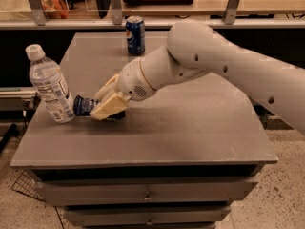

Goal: Move rxbar blueberry near blue plastic bottle

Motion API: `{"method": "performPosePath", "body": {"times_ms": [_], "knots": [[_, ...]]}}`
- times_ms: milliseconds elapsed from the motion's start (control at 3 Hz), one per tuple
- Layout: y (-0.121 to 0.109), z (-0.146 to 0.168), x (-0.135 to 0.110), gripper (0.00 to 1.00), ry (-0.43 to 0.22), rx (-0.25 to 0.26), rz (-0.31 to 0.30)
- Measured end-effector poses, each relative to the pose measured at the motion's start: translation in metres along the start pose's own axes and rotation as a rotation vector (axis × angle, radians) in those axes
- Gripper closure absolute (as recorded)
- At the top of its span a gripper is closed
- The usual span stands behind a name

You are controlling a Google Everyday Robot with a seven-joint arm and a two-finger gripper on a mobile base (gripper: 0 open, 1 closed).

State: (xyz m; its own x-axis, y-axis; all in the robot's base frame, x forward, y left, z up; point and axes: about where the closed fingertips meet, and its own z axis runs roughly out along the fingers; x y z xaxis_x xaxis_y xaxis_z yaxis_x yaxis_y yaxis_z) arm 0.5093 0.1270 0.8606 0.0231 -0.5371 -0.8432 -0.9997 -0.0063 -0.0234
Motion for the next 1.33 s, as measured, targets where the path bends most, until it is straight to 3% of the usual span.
{"method": "performPosePath", "body": {"times_ms": [1000, 1333], "knots": [[-0.0017, 0.0132, -0.0006, 0.15, 0.001, 0.002, 0.005], [-0.0057, 0.0061, 0.0015, 0.00, 0.009, 0.018, 0.004]]}}
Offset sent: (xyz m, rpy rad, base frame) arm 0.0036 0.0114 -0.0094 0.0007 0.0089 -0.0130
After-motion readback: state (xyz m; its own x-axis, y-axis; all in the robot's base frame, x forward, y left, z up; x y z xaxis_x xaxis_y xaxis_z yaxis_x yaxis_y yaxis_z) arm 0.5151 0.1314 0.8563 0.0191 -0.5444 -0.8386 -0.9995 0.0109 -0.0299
